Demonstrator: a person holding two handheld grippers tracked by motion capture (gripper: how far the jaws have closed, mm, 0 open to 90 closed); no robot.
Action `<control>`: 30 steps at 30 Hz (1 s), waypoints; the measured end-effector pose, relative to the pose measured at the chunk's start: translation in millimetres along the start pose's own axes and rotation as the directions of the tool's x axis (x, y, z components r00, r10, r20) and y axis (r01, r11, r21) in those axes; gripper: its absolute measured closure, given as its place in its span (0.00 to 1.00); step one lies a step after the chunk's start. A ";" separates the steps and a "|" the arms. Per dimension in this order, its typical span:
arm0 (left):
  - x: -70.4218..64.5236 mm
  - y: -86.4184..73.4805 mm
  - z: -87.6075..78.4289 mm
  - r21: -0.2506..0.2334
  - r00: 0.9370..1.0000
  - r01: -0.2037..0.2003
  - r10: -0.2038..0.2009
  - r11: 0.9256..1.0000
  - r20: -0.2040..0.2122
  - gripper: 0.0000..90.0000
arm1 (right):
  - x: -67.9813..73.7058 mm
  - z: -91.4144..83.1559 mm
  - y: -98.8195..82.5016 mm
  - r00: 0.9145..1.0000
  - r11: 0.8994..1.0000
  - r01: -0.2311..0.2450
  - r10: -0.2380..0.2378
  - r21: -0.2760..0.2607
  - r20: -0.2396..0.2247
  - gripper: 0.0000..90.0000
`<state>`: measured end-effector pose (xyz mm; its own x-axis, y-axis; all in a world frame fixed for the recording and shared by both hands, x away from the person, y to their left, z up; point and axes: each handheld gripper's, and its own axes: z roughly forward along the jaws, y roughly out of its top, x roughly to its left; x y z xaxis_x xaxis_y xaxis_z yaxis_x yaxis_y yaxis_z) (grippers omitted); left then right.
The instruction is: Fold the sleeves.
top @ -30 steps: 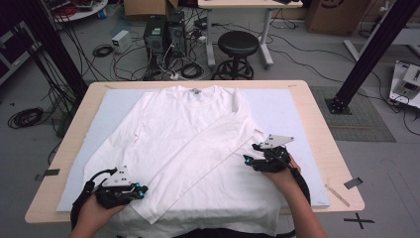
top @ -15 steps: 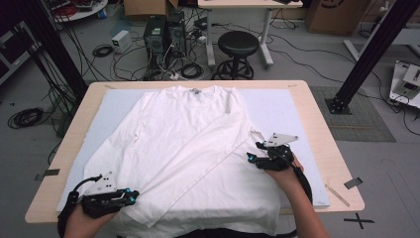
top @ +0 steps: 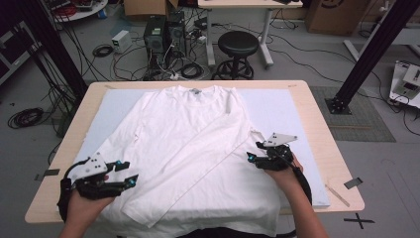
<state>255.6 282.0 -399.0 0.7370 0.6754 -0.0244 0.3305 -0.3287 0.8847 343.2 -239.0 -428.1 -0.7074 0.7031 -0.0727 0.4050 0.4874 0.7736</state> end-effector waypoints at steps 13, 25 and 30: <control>43.9 1.3 32.0 0.063 0.995 0.082 -0.078 0.995 -0.061 0.40 | -2.5 -5.8 -8.1 1.000 1.000 -0.010 0.010 0.001 0.006 0.50; 62.1 -23.8 41.0 0.253 0.982 0.155 -0.121 0.955 -0.147 0.49 | -0.4 -5.6 -9.2 1.000 1.000 -0.009 0.009 0.001 0.003 0.50; 68.1 -30.0 33.3 0.248 0.982 0.146 -0.110 0.958 -0.153 0.79 | -0.6 -7.1 -10.0 1.000 1.000 -0.015 0.015 -0.002 0.008 0.50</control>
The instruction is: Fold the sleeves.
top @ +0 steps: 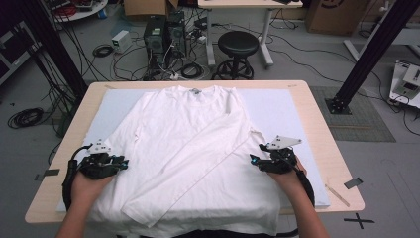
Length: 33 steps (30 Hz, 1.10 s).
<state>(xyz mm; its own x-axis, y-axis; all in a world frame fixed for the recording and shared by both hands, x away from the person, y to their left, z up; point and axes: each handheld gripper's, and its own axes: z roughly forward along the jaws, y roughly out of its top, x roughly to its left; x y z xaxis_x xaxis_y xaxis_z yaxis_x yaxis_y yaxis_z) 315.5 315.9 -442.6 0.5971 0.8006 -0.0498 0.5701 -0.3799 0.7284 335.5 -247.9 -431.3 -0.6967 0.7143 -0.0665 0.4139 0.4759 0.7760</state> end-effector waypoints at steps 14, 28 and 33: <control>-5.4 14.1 -23.4 -0.110 0.999 -0.007 0.012 0.994 0.042 0.98 | 0.0 2.2 0.3 1.000 1.000 0.002 -0.002 0.007 0.000 0.50; -29.5 67.6 -22.2 -0.183 0.991 -0.078 0.096 0.980 0.091 0.98 | -0.6 3.0 2.2 1.000 1.000 0.005 -0.005 0.010 -0.001 0.50; -40.8 87.3 -13.4 -0.194 0.988 -0.094 0.115 0.976 0.101 0.98 | -1.3 2.5 2.4 1.000 1.000 0.010 -0.010 0.003 -0.004 0.50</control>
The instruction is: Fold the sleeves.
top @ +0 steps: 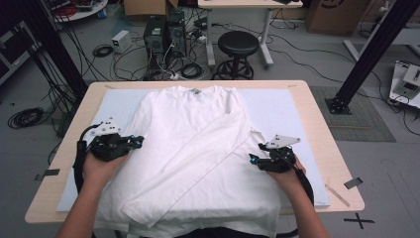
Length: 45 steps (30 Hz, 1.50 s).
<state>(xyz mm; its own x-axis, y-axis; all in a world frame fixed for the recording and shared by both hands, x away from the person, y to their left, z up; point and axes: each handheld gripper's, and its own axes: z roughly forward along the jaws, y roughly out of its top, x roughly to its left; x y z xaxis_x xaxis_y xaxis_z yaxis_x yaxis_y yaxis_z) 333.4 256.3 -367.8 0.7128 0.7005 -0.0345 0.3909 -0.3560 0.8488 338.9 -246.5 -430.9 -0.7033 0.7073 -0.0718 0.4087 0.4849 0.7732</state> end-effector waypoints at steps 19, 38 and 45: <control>-38.4 64.9 47.8 -0.028 0.993 -0.076 0.078 0.997 0.084 0.98 | -1.9 -1.6 0.3 1.000 1.000 0.000 0.000 -0.011 -0.001 0.50; -21.4 1.7 35.9 -0.018 0.996 0.056 -0.054 0.998 0.071 0.57 | 1.2 1.6 0.2 1.000 1.000 0.003 -0.003 0.003 -0.008 0.50; -16.8 -17.4 28.8 -0.017 0.992 0.079 -0.077 0.997 0.095 0.56 | 3.3 3.0 1.0 1.000 1.000 0.009 -0.008 0.008 -0.008 0.50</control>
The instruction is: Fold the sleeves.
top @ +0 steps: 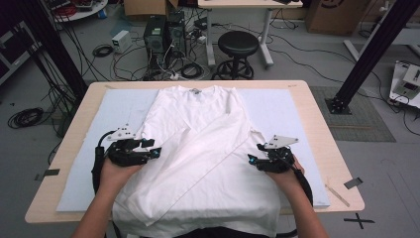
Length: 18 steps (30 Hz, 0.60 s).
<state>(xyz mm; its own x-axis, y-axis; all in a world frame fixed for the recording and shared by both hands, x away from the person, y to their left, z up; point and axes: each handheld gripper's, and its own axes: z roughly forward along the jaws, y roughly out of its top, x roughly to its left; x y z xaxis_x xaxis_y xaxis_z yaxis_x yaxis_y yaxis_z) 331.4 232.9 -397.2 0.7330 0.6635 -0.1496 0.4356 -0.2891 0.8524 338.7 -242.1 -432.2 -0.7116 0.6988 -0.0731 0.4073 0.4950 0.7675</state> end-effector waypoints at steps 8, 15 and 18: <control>2.5 -9.1 -8.2 0.021 0.999 -0.008 0.007 1.000 0.046 0.56 | -0.5 -1.0 -0.7 1.000 1.000 -0.007 0.007 -0.003 0.002 0.50; 3.8 -15.9 -3.9 0.123 0.996 -0.067 0.059 0.990 0.069 0.97 | 0.2 -1.3 -0.9 1.000 1.000 -0.001 0.001 -0.001 0.000 0.50; 5.2 -7.7 -16.1 0.093 0.996 -0.070 0.065 0.993 0.054 0.97 | 0.0 -1.6 -0.8 1.000 1.000 -0.003 0.003 -0.004 0.001 0.50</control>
<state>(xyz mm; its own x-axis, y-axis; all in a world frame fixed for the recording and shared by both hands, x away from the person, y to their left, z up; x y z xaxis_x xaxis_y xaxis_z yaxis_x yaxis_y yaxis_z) 323.4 249.6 -396.5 0.7871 0.6049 -0.1206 0.4298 -0.3977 0.8106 337.4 -243.3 -431.9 -0.7098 0.7008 -0.0713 0.4071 0.4907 0.7704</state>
